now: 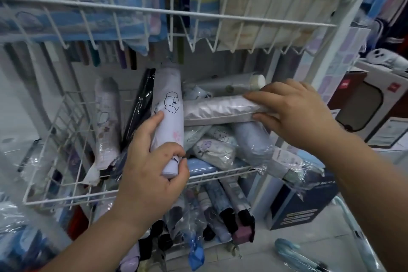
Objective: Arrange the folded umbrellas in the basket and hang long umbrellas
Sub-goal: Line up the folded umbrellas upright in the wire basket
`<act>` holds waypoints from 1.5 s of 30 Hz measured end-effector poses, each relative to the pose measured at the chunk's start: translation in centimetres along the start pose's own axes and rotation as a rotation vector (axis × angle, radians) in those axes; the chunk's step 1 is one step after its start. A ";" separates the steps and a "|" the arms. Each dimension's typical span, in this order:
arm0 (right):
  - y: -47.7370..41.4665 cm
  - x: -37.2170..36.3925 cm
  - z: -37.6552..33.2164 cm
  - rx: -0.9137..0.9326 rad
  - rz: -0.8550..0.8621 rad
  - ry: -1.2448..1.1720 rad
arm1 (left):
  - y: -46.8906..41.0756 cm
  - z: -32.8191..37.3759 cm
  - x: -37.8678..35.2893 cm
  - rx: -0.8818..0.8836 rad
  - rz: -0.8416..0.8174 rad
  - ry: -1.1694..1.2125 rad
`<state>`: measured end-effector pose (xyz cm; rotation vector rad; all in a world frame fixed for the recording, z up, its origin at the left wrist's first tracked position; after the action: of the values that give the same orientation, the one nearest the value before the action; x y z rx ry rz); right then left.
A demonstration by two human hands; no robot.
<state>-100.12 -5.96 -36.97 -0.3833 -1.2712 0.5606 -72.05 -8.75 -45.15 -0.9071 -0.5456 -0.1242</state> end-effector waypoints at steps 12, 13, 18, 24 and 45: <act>0.1 -0.7 -2.9 0.035 0.191 -0.132 | -0.7 -1.2 -0.8 -0.031 -0.012 -0.103; 0.2 -0.6 -2.7 0.011 0.206 -0.139 | -1.0 -1.2 -0.9 -0.029 -0.011 -0.101; 0.8 -1.5 -1.8 -0.024 0.151 -0.058 | -1.3 -1.2 -1.1 -0.009 0.020 -0.077; -0.2 -0.5 -1.4 0.058 -0.078 0.153 | -1.4 -0.3 -0.8 -0.045 0.099 -0.059; 2.1 -2.3 -1.8 -0.678 0.182 -0.356 | -1.5 -0.3 -3.3 -0.017 -0.011 0.038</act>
<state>-99.20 -5.51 -40.45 -1.0039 -1.7727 0.3407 -75.23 -10.37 -45.86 -0.9165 -0.5148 -0.1561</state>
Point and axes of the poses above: each hand's wrist, its own y-axis away from the middle knuckle, its own x-axis out of the back of the hand, z = x × y, the point moved 4 cm from there along -y, towards the middle knuckle
